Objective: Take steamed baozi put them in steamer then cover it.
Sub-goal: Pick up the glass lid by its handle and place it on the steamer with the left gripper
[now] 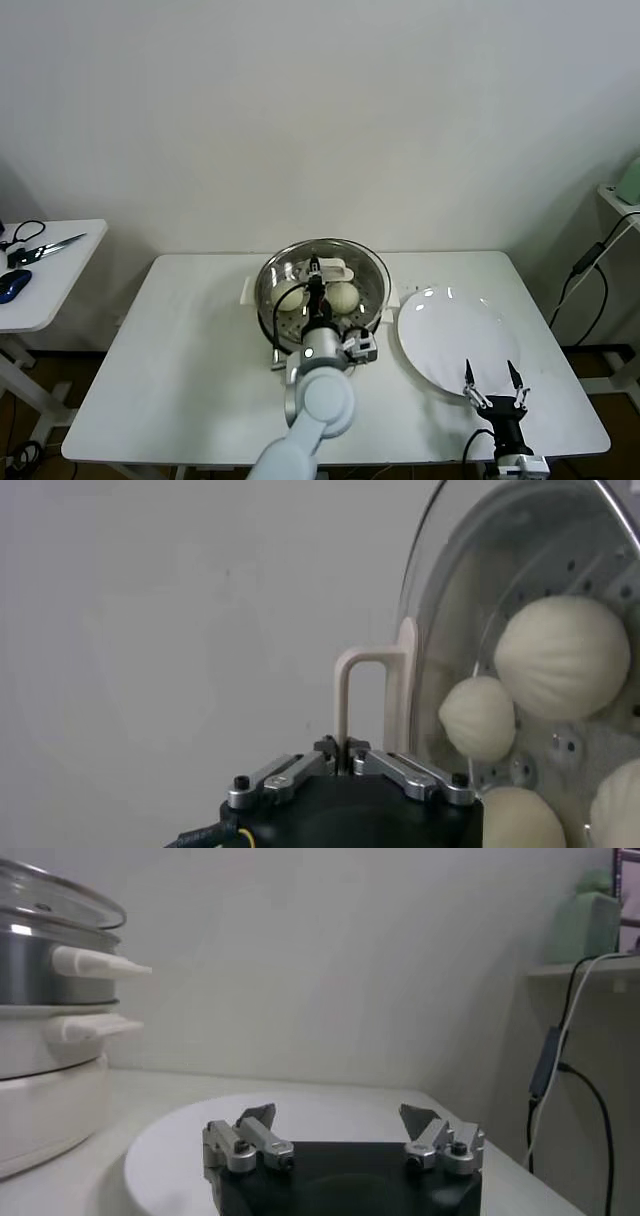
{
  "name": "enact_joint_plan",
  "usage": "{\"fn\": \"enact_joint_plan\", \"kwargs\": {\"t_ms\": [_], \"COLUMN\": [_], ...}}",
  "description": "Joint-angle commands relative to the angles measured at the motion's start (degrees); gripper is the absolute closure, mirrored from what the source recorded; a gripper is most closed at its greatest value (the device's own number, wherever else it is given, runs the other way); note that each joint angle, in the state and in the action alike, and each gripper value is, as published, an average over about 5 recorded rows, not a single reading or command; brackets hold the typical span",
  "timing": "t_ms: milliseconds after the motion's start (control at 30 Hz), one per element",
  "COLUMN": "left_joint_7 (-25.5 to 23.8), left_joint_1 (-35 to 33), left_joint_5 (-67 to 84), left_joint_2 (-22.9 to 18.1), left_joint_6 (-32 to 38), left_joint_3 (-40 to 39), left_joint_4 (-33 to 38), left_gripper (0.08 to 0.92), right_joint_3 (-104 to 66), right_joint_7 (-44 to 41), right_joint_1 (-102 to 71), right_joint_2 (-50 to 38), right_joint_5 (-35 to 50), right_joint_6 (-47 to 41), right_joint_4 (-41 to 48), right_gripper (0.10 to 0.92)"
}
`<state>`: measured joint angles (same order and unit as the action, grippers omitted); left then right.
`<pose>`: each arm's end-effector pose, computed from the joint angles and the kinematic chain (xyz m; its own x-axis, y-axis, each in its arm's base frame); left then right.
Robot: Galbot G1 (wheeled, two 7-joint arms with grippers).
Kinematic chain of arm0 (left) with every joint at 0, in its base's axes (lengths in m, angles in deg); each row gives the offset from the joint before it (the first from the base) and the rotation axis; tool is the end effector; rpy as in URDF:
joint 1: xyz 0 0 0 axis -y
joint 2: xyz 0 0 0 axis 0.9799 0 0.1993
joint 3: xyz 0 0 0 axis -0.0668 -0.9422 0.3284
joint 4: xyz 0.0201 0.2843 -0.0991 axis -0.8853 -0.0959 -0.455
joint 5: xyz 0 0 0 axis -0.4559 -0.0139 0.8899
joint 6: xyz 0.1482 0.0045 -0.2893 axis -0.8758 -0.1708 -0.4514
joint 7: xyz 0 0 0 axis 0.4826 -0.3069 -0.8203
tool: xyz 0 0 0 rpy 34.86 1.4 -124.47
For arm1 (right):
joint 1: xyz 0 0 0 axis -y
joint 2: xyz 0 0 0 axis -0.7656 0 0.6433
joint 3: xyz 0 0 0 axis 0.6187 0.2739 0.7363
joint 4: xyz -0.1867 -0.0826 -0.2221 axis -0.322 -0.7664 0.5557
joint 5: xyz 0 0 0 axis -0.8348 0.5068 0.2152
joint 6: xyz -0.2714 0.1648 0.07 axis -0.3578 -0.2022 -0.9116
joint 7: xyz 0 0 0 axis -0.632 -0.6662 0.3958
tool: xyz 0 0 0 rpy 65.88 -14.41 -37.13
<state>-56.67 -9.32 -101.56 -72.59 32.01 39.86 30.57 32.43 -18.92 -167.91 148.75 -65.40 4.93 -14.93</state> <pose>0.2747 -0.1853 -0.2229 -0.9945 -0.1016 0.0237 0.0169 0.0674 0.9976 0.1589 -0.1023 -0.3915 -0.9933 0.1001 0.0571 0.0937 0.9899 -0.1061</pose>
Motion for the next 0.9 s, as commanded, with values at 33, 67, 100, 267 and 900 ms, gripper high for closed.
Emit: {"fn": "enact_joint_plan", "kwargs": {"t_ms": [33, 67, 100, 267, 900], "left_joint_7": [0.19, 0.26, 0.36, 0.52, 1.16], "left_joint_1": [-0.42, -0.50, -0.57, -0.52, -0.16], "left_joint_5": [-2.85, -2.89, -2.98, -3.02, -1.36], "left_joint_2": [-2.83, -2.83, -2.83, -2.46, -0.87], "left_joint_6": [0.12, 0.19, 0.27, 0.52, 0.38], "left_joint_3": [-0.42, -0.36, -0.29, 0.28, 1.46], "left_joint_4": [-1.65, -1.66, -1.65, -1.75, -2.84], "left_gripper": [0.858, 0.858, 0.858, 0.858, 0.858], "right_joint_3": [-0.23, -0.24, -0.25, -0.20, -0.21], "right_joint_7": [0.18, 0.19, 0.20, 0.21, 0.50], "right_joint_1": [-0.22, -0.30, -0.39, -0.93, -1.81], "right_joint_2": [0.00, -0.02, -0.03, 0.02, -0.01], "right_joint_5": [-0.04, -0.05, -0.06, -0.12, -0.28], "right_joint_6": [0.20, 0.23, 0.27, 0.47, 0.43], "right_joint_4": [-0.22, -0.26, -0.32, -0.72, -2.90], "right_gripper": [0.203, 0.203, 0.203, 0.203, 0.203]}}
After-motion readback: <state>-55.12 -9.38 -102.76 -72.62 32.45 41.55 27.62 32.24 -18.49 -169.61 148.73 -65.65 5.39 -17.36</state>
